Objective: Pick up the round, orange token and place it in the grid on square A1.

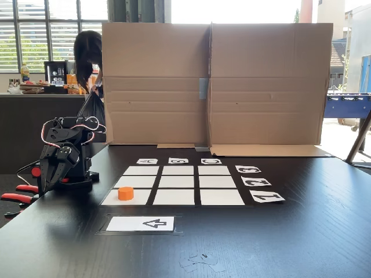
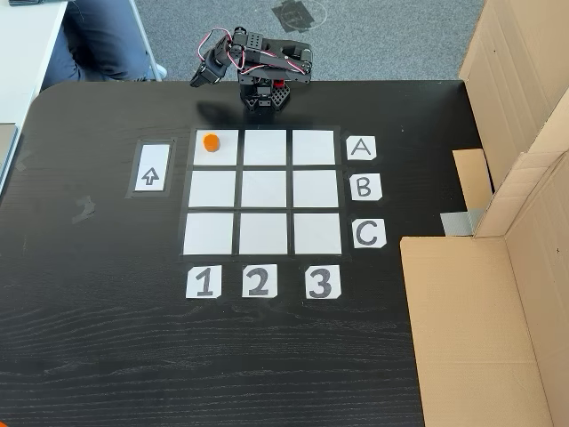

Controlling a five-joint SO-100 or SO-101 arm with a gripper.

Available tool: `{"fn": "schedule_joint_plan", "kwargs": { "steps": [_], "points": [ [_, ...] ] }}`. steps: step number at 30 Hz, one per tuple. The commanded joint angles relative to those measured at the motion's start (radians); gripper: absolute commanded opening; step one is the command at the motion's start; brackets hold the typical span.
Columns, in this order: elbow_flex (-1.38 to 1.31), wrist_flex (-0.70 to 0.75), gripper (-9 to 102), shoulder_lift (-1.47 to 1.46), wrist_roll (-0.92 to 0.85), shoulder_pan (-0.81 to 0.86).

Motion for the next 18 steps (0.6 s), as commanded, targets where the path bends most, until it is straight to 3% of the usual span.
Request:
{"fn": "schedule_joint_plan", "kwargs": {
  "steps": [1,18],
  "points": [
    [0.002,0.005,-1,0.002,-0.006,0.003],
    [0.002,0.005,-1,0.002,-0.006,0.012]
  ]
}}
